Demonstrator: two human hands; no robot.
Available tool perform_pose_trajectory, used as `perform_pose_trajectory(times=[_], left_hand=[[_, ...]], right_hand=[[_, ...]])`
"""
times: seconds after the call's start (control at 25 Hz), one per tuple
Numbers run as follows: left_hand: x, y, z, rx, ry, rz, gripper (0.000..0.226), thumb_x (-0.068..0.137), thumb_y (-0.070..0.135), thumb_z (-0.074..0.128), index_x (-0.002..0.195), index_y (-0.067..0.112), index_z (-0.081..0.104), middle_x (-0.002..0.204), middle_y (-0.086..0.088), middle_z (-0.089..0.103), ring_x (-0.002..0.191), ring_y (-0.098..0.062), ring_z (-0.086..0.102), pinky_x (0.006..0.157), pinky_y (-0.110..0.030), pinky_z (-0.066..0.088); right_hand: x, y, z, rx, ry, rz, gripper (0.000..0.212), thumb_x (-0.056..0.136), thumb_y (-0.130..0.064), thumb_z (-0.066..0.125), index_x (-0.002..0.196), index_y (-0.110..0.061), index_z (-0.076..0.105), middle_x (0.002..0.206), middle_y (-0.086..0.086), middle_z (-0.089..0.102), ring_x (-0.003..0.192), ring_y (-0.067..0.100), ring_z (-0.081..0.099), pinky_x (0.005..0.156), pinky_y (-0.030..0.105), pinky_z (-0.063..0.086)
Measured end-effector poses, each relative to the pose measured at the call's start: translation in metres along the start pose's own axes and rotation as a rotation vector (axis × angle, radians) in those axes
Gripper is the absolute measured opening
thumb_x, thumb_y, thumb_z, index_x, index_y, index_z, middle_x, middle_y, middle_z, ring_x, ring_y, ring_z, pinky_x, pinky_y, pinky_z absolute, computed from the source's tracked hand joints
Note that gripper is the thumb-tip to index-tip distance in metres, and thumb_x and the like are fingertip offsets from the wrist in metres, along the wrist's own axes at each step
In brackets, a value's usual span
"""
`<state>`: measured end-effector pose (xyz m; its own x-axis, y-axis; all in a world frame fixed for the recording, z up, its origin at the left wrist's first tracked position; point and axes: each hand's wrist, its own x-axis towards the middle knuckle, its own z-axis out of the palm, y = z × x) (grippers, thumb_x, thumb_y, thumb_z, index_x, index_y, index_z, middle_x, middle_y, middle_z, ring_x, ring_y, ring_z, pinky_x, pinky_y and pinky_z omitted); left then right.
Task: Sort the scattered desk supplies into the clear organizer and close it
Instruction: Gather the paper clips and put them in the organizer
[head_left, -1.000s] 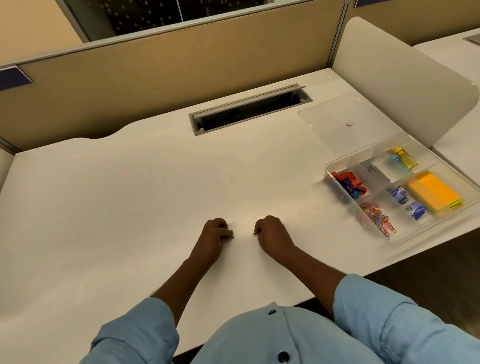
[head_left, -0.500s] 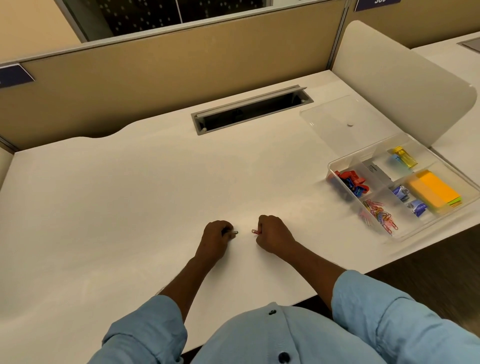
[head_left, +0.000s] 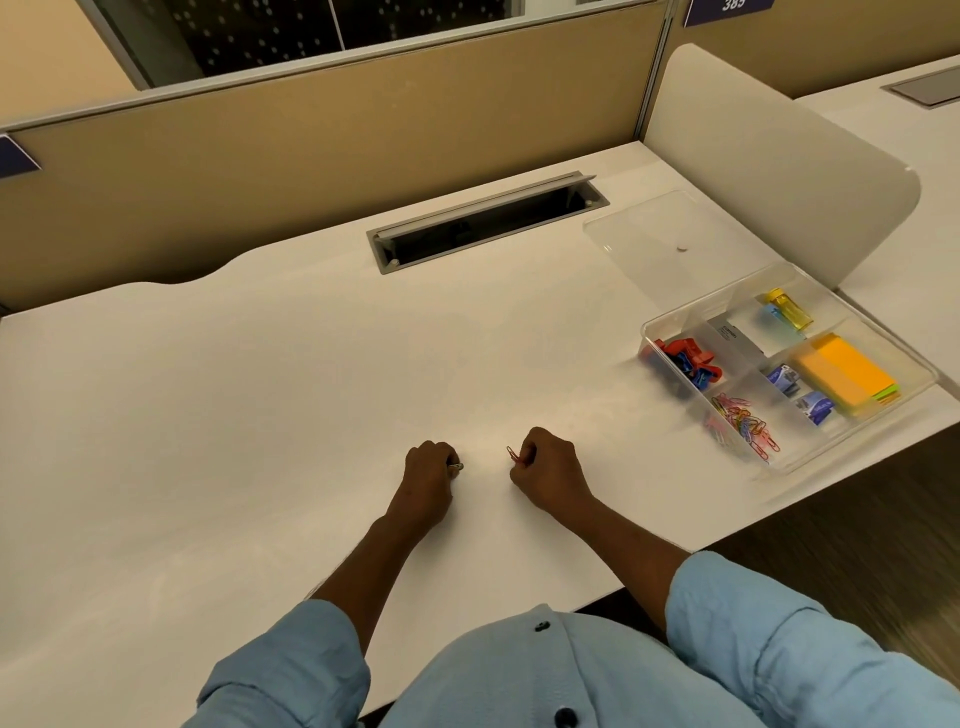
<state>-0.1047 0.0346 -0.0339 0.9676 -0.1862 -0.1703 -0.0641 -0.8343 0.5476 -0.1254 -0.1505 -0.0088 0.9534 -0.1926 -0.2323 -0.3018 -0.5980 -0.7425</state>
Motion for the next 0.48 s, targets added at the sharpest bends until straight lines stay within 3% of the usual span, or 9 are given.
perform_pose_trajectory(times=[0.12,0.32,0.4,0.48], left_hand=[[0.003,0.004,-0.007,-0.063,-0.027,-0.018,0.013,0.090,0.002,0.049,0.084,0.009,0.058,0.082,-0.002,0.053,0.080,-0.020,0.049,0.066,-0.025,0.036],[0.008,0.011,-0.031,-0.747,0.147,-0.400,0.007,0.086,0.003,0.060,0.083,0.007,0.064,0.070,0.001,0.059,0.059,-0.010,0.048,0.057,-0.021,0.039],[0.006,0.011,-0.035,-0.811,0.188,-0.450,0.008,0.086,0.002,0.061,0.087,0.006,0.067,0.073,0.000,0.061,0.060,-0.010,0.048,0.058,-0.021,0.040],[0.000,0.009,-0.035,-0.740,0.172,-0.458,0.012,0.088,0.003,0.059,0.092,0.006,0.069,0.082,-0.001,0.064,0.065,-0.010,0.050,0.061,-0.021,0.042]], right_hand=[[0.000,0.000,-0.003,0.148,0.046,0.125,0.017,0.068,-0.007,0.066,0.075,-0.011,0.051,0.068,-0.003,0.055,0.060,0.015,0.050,0.053,0.024,0.039],[0.001,-0.001,-0.001,0.309,0.012,0.205,0.017,0.071,-0.008,0.067,0.087,-0.011,0.062,0.075,-0.001,0.064,0.067,0.013,0.057,0.055,0.019,0.041],[0.003,-0.002,-0.001,0.339,-0.052,0.217,0.014,0.075,-0.006,0.066,0.087,-0.011,0.068,0.080,0.001,0.067,0.074,0.014,0.061,0.063,0.020,0.047],[0.005,-0.006,-0.002,0.525,-0.136,0.349,0.009,0.079,-0.002,0.064,0.085,-0.008,0.067,0.082,0.006,0.067,0.081,0.021,0.066,0.074,0.030,0.053]])
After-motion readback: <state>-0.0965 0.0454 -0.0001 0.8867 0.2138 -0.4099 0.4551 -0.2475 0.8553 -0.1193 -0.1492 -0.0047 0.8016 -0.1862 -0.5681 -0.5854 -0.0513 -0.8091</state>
